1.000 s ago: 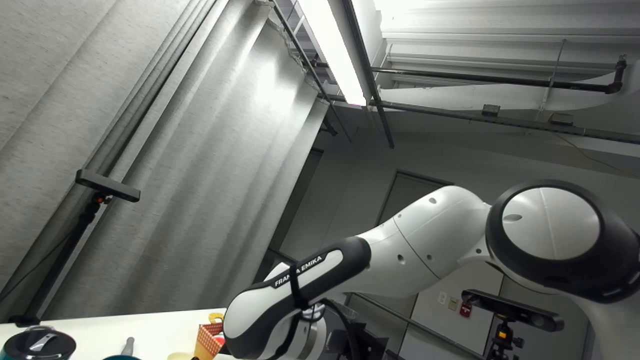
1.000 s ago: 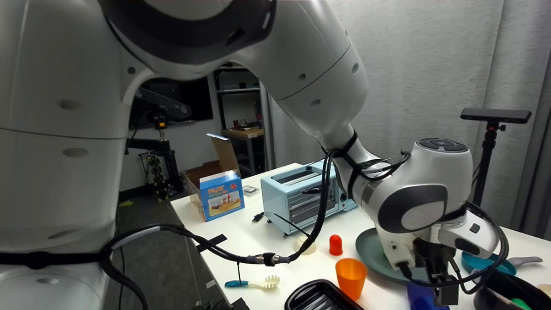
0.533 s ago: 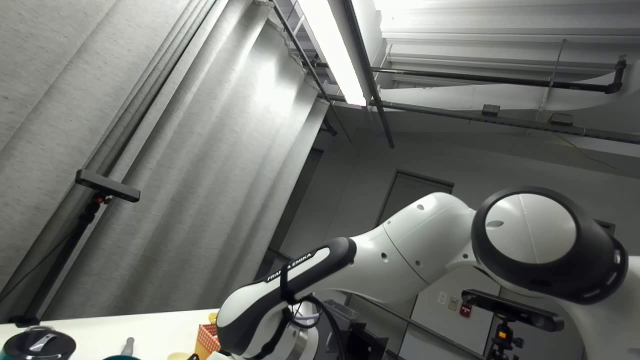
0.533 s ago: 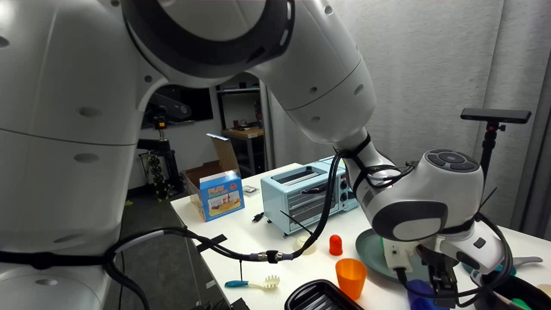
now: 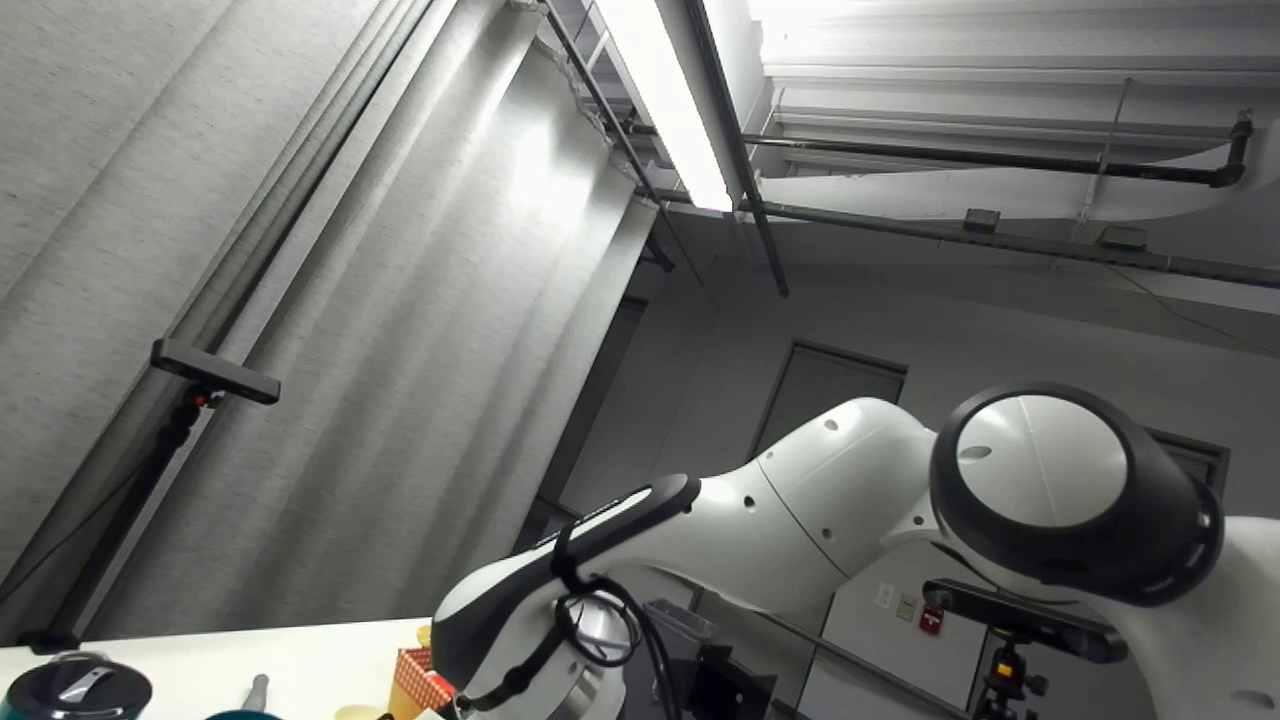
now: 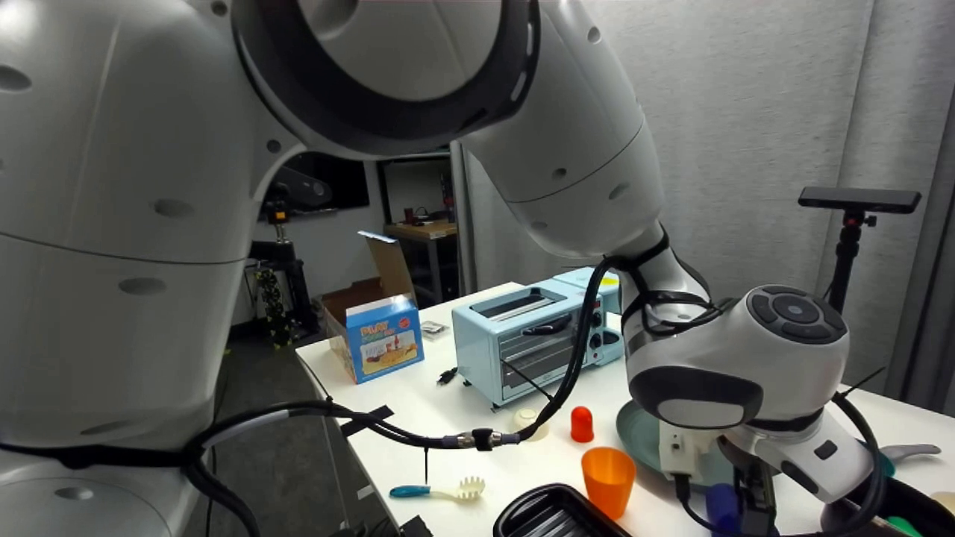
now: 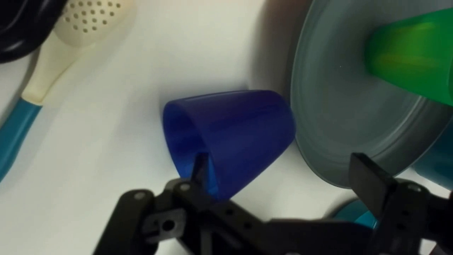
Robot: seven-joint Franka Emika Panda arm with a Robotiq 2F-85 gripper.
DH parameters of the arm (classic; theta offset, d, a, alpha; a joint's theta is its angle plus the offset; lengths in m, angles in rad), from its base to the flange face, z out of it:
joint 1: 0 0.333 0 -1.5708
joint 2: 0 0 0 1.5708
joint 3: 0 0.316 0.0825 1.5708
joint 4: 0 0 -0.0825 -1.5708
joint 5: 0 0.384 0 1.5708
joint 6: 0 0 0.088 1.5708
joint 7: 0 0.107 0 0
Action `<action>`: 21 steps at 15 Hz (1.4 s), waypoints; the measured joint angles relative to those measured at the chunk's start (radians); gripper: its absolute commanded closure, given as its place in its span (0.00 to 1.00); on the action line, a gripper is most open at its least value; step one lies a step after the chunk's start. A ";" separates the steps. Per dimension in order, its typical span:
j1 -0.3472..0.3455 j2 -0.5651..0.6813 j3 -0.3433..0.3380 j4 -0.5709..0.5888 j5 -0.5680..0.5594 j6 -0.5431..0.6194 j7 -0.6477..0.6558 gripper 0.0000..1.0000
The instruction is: Place the dark blue cup upright
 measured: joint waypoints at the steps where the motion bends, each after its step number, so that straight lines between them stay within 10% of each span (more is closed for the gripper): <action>1: -0.013 0.004 0.019 0.003 0.034 0.000 -0.029 0.00; 12: -0.080 0.031 0.092 0.021 0.204 0.000 -0.224 0.95; 21: 0.123 -0.012 -0.129 -0.039 -0.212 -0.011 -0.055 0.99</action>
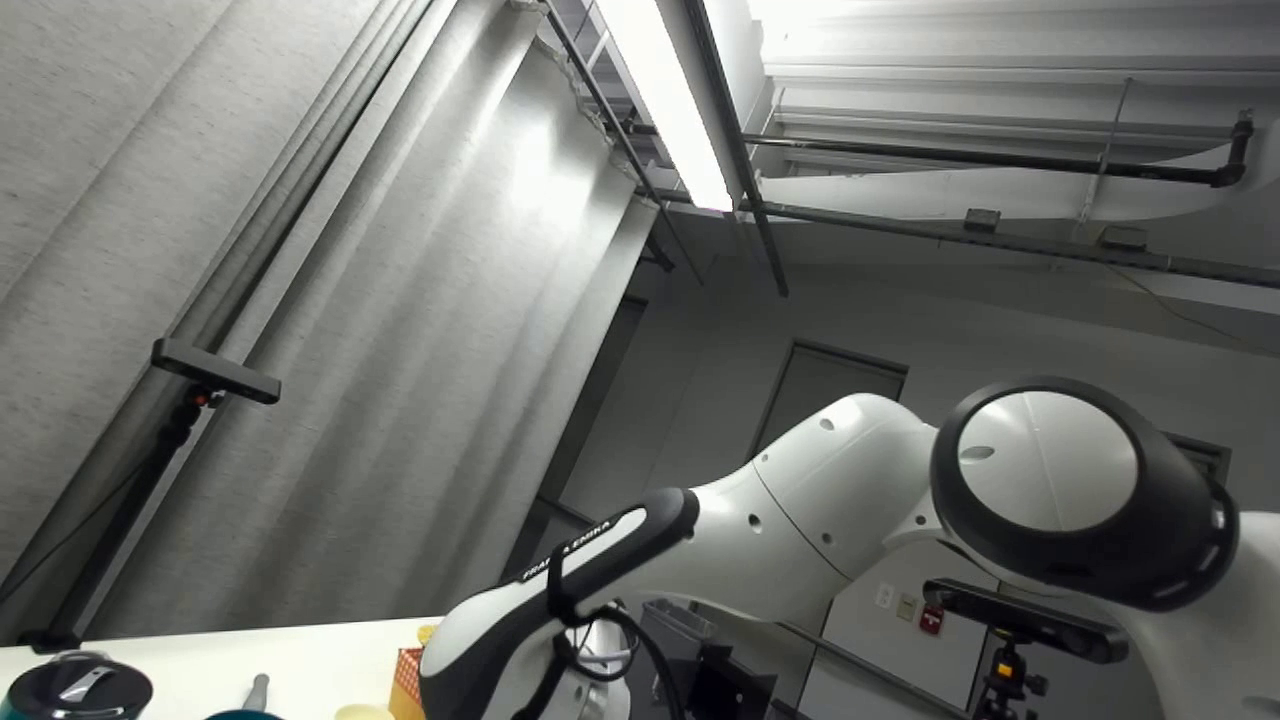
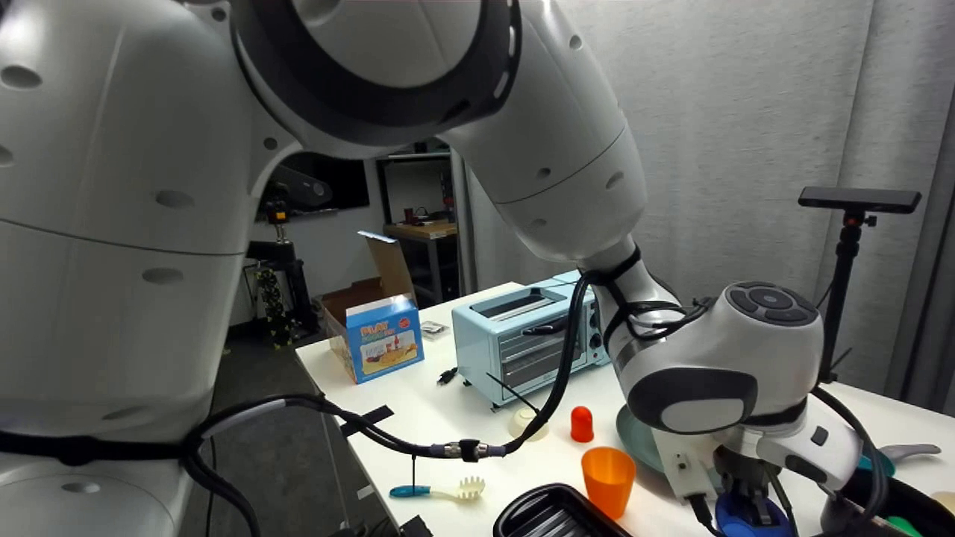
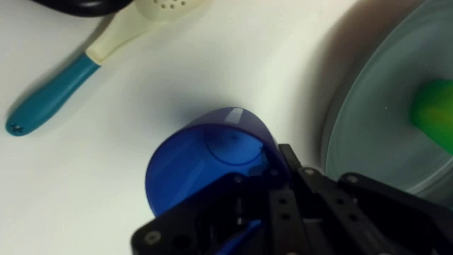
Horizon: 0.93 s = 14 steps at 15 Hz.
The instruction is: Place the dark blue cup upright
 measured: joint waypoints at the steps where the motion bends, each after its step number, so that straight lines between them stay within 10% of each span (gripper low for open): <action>1: 0.030 -0.010 -0.028 -0.008 -0.081 -0.016 0.039 0.99; 7: 0.132 -0.086 -0.102 0.024 -0.448 -0.237 0.143 0.99; 14: 0.149 -0.108 -0.052 0.097 -0.518 -0.383 0.126 0.99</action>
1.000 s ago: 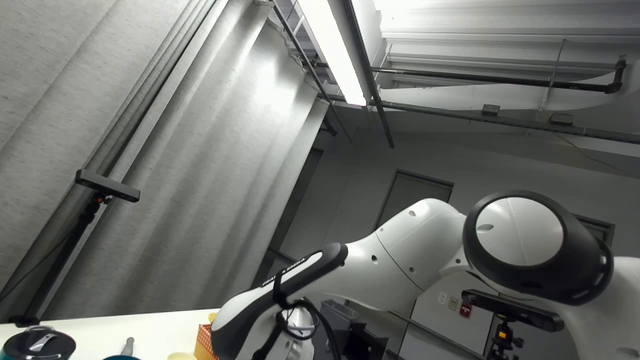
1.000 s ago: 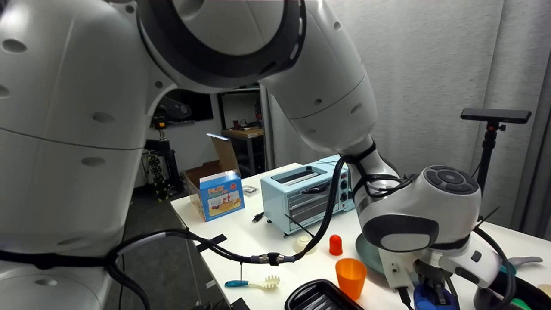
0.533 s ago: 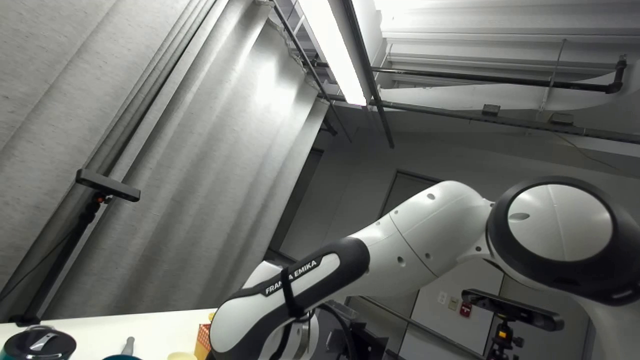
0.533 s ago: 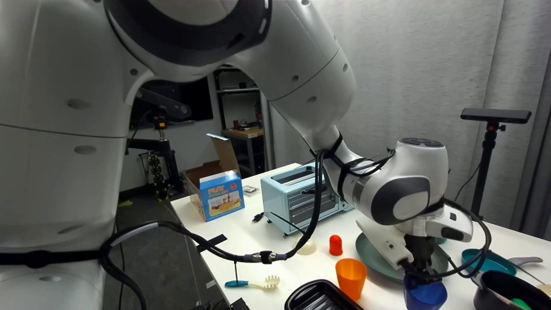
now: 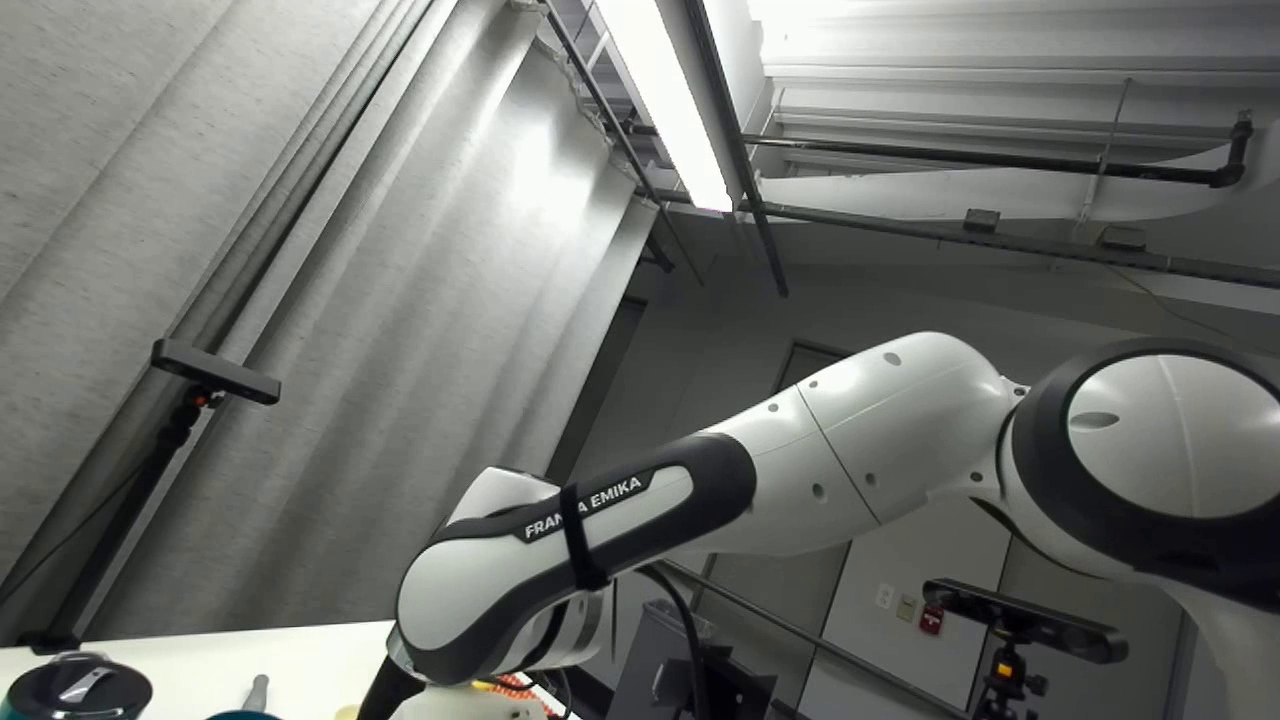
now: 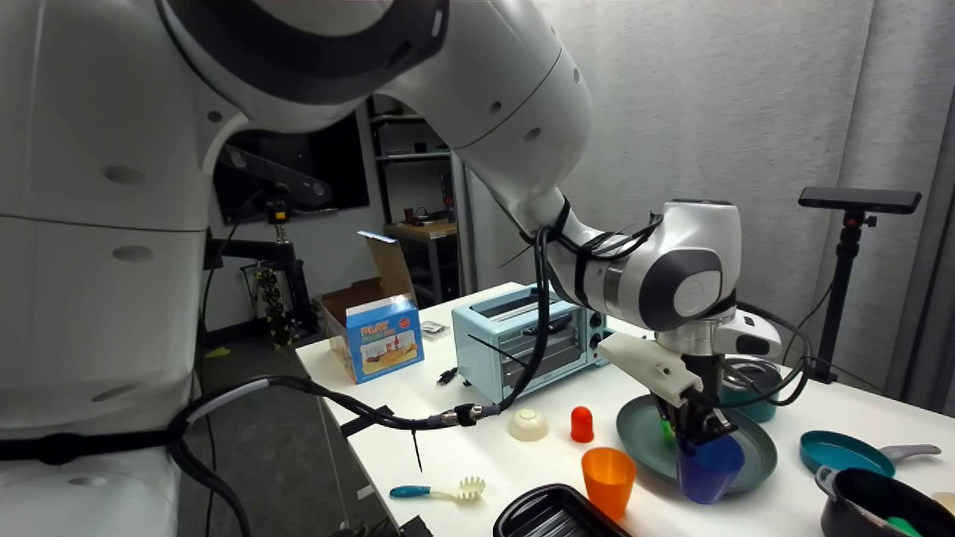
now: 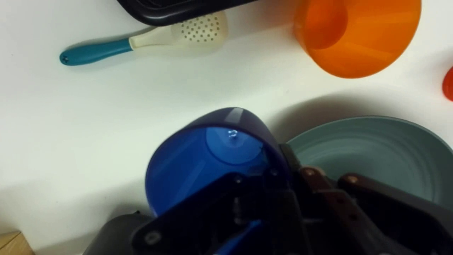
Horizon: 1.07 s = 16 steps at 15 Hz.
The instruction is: Place the dark blue cup upright
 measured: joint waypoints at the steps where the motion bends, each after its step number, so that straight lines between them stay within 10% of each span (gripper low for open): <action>1: 0.000 0.001 0.006 0.000 0.000 -0.007 -0.001 0.99; 16: 0.000 0.011 0.014 -0.071 0.000 -0.023 0.003 0.99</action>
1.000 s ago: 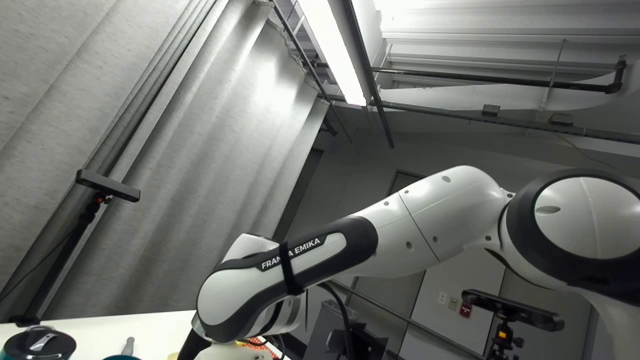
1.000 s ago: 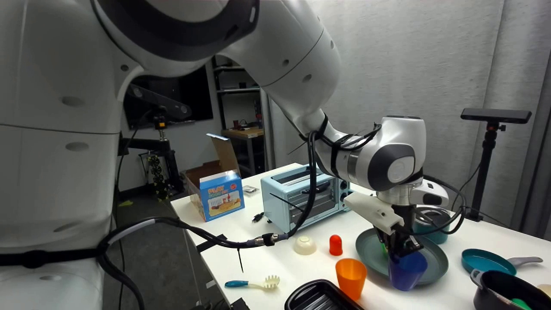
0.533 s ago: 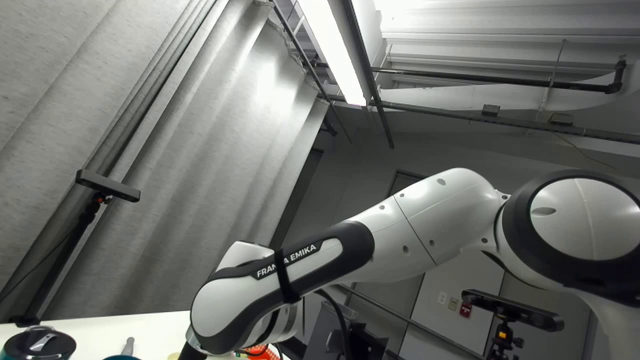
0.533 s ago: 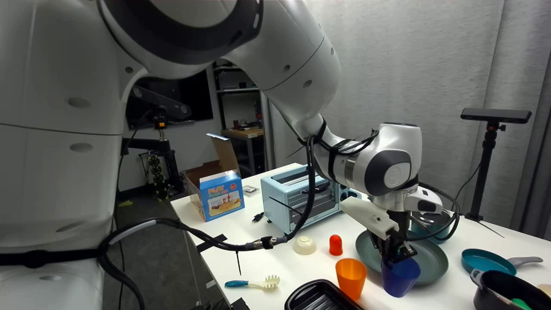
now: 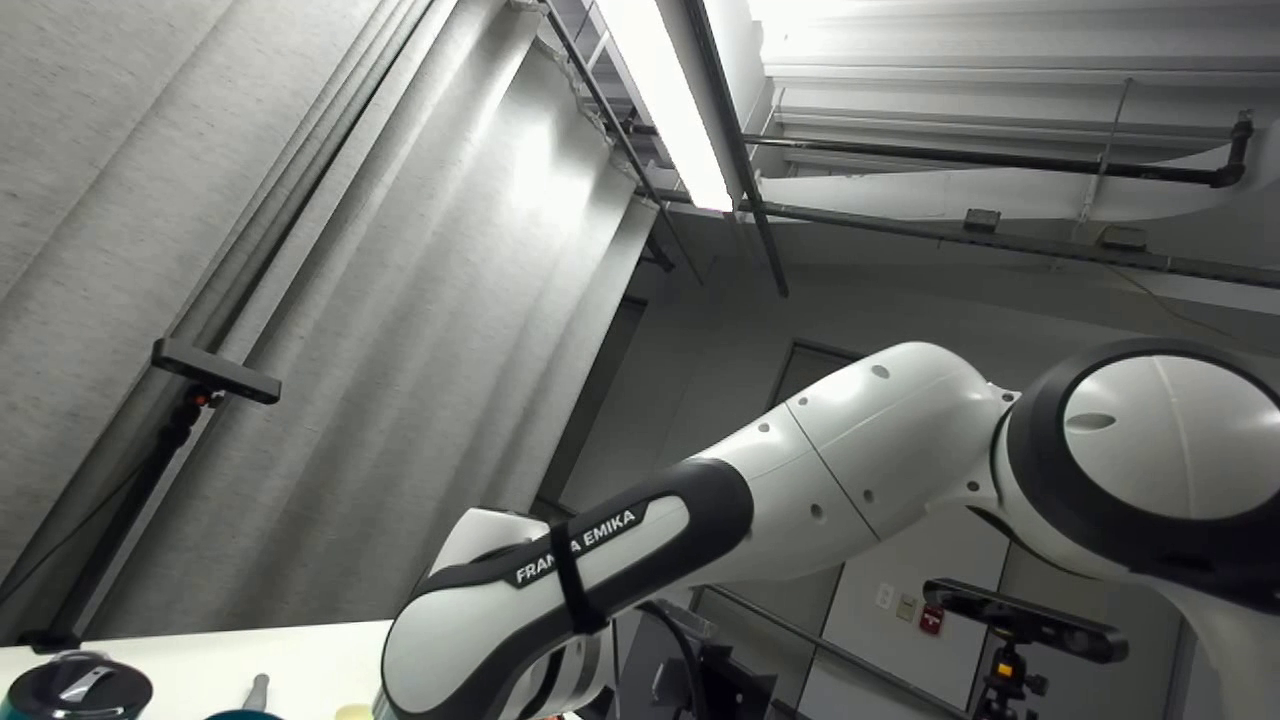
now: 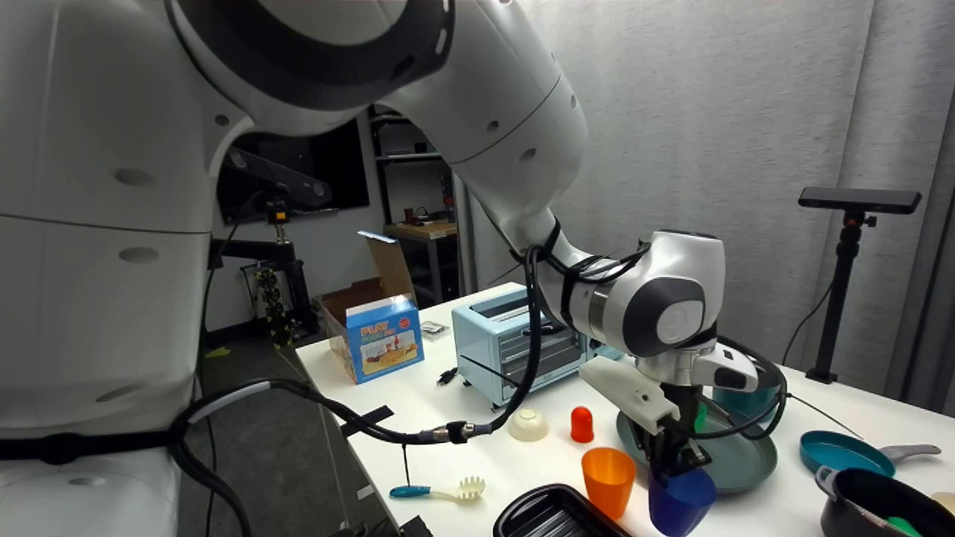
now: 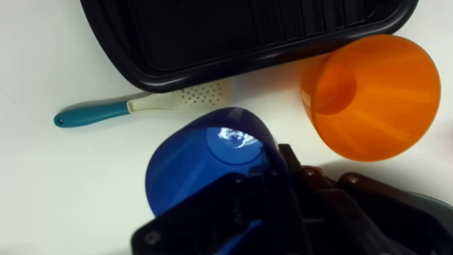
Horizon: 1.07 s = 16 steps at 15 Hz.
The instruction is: Place the dark blue cup upright
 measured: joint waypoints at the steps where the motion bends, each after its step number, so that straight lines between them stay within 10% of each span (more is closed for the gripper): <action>1: 0.000 -0.002 0.000 -0.009 0.000 0.001 0.001 0.99; 16: 0.000 -0.018 -0.001 -0.107 0.000 0.162 0.005 0.99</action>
